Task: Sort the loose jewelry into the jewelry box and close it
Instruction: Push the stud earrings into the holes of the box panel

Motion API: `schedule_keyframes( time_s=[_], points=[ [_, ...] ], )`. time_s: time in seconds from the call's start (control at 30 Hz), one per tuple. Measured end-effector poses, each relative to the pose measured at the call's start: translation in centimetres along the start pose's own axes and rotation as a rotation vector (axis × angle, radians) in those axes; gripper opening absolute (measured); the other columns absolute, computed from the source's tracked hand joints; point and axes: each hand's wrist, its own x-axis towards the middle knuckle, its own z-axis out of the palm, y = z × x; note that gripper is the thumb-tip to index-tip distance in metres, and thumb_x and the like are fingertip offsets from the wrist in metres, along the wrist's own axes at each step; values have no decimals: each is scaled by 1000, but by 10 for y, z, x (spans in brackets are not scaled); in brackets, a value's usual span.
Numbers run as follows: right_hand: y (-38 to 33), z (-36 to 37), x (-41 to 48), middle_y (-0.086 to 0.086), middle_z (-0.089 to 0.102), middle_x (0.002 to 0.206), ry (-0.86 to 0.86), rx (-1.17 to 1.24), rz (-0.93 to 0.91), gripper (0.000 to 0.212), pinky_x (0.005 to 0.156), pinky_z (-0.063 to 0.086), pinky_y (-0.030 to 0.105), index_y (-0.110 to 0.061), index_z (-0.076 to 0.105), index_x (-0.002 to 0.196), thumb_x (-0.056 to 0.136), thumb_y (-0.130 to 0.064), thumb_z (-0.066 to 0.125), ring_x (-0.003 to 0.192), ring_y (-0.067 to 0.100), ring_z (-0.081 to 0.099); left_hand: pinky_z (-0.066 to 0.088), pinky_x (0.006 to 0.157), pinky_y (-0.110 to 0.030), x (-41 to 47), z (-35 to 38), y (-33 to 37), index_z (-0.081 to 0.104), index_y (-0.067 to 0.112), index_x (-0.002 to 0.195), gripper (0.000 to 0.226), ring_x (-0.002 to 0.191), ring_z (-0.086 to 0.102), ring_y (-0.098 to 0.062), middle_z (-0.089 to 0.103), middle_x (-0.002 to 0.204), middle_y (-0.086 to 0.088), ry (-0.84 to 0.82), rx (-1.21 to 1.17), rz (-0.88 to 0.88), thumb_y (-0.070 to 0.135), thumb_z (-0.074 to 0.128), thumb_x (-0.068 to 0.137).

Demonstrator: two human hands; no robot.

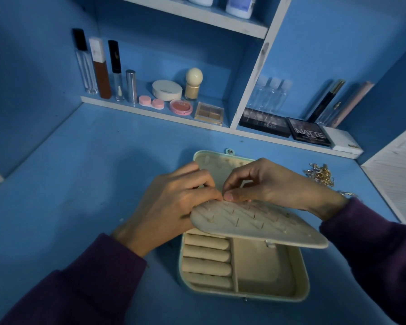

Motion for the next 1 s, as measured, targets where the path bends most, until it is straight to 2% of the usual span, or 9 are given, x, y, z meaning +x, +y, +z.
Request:
schedule_keyframes(
  time_s=[0.23,0.53,0.67,0.77,0.87,1.0],
  points=[
    [-8,-10,4,4,67,77,-98,-22,15,8,63,47,20,-4,70,90,86,-2,63,64,7,57,42,48,-33,1,1,0,74,12,83,12,73,46,-10,61,77,2,-4,-24,-6,20,65,84],
    [-12,-6,9,-10,62,65,-129,-80,68,13,61,46,18,-10,71,83,86,-3,61,59,2,52,43,48,-34,-1,0,-1,74,12,84,7,74,47,-10,61,78,2,-2,-18,-8,17,70,82],
    [-10,-2,8,1,59,67,-87,-78,87,11,63,42,23,-11,71,81,86,-5,62,62,8,49,41,49,-32,0,0,0,75,13,85,13,74,43,-9,61,77,3,13,5,5,21,64,86],
    [-7,0,6,10,66,77,-64,-95,103,9,69,46,27,-14,72,82,85,-13,64,69,10,54,39,50,-29,-1,0,0,75,15,84,13,73,42,-8,61,76,4,22,22,5,21,65,85],
    [-6,4,4,0,68,77,-29,-86,115,12,70,46,21,-22,71,77,85,-16,63,70,5,57,38,50,-28,-1,-1,1,75,15,82,13,73,42,-8,61,76,4,23,30,1,21,64,85],
    [-6,5,0,-9,68,75,-8,-35,125,12,66,44,12,-20,71,81,86,-14,62,69,0,57,40,49,-31,0,-1,2,74,15,81,12,72,42,-9,61,75,5,35,19,-8,21,65,85]
  ],
)
